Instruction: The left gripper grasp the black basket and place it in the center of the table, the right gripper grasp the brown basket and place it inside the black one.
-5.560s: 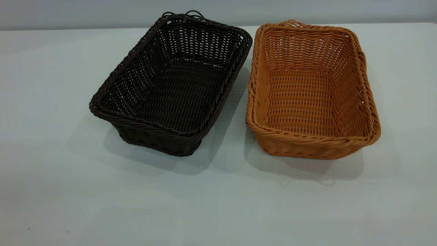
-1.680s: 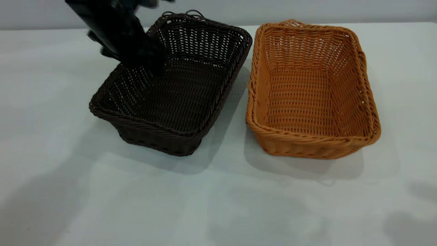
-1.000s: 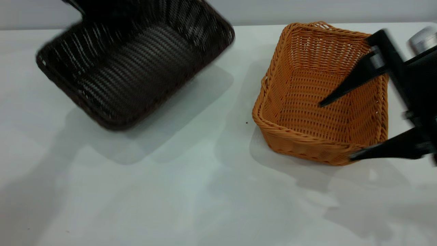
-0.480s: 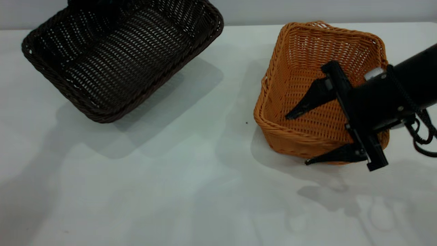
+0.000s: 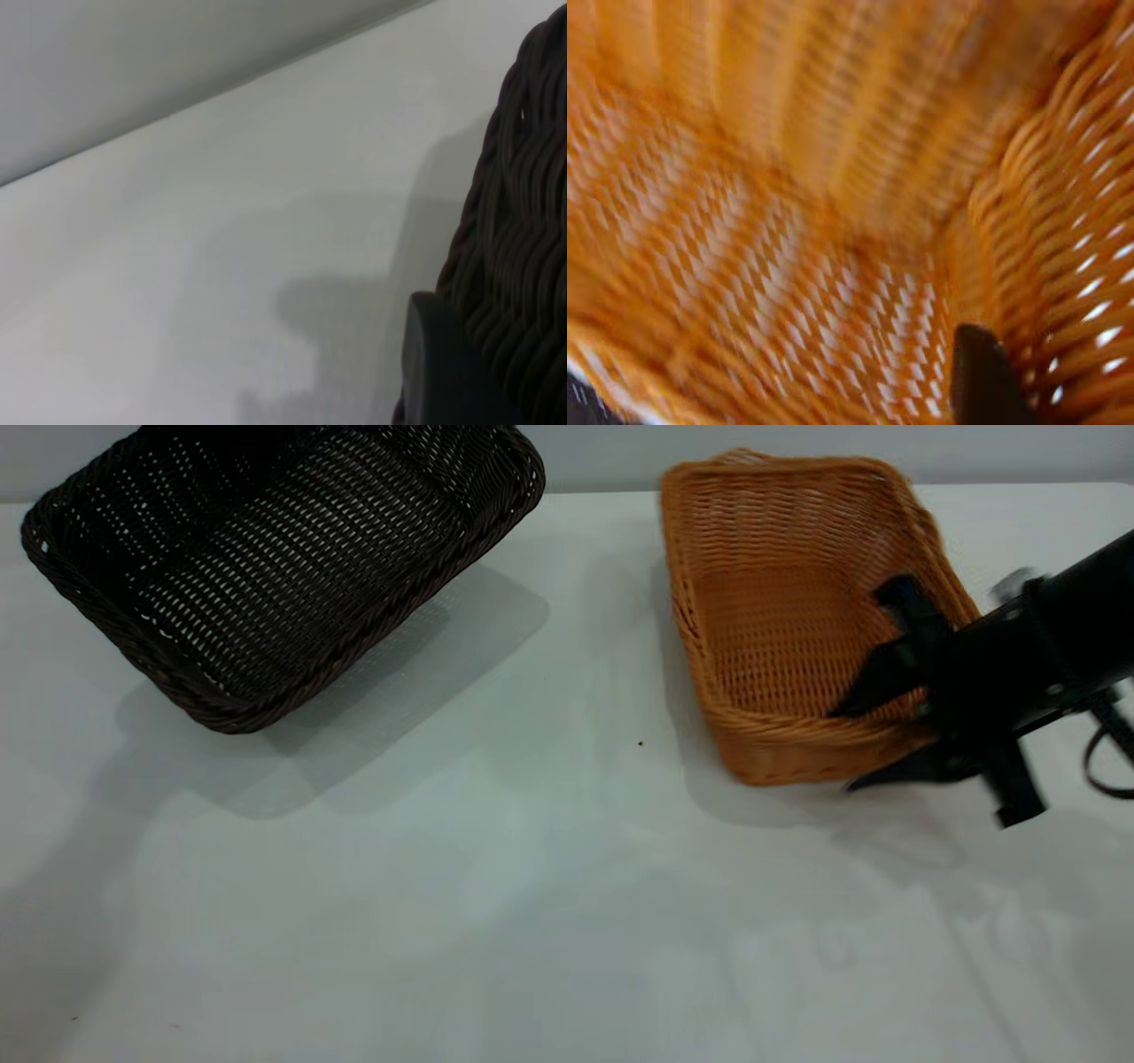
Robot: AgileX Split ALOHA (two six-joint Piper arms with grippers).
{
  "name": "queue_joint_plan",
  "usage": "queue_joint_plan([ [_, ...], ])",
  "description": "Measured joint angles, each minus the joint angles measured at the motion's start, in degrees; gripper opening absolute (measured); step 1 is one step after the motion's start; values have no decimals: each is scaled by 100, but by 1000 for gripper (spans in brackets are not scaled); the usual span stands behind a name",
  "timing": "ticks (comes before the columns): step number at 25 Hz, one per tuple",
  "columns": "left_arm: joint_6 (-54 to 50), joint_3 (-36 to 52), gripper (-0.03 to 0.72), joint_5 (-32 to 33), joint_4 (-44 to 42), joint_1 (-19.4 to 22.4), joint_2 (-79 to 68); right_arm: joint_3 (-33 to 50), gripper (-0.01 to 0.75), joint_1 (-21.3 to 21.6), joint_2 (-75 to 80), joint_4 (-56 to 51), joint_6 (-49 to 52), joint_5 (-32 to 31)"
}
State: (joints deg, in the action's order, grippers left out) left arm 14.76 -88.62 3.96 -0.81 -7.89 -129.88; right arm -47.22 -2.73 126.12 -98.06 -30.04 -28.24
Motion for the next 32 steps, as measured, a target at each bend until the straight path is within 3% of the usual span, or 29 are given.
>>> queue_joint_plan([
  [2,163,0,235,-25,0,0,0,-94,145,282,0,-42,-214,130],
  [4,272,0,235,-25,0,0,6,-152,77,610,0,24,-517,162],
  [10,840,0,235,155,0,-130,10,-584,68,1694,-22,18,-1549,-362],
  [15,1605,0,235,801,-6,-876,10,-1053,68,2269,-482,360,-1857,-1392],
  [19,2484,0,235,1081,21,-1742,10,-1429,68,2508,-644,1062,-1706,-1960],
  [24,3135,0,235,1250,26,-2493,-58,-1733,68,2599,-639,1806,-1486,-2141],
  [32,2936,-39,234,1252,135,-2880,-351,-1863,68,2605,-639,1905,-1414,-2336],
])
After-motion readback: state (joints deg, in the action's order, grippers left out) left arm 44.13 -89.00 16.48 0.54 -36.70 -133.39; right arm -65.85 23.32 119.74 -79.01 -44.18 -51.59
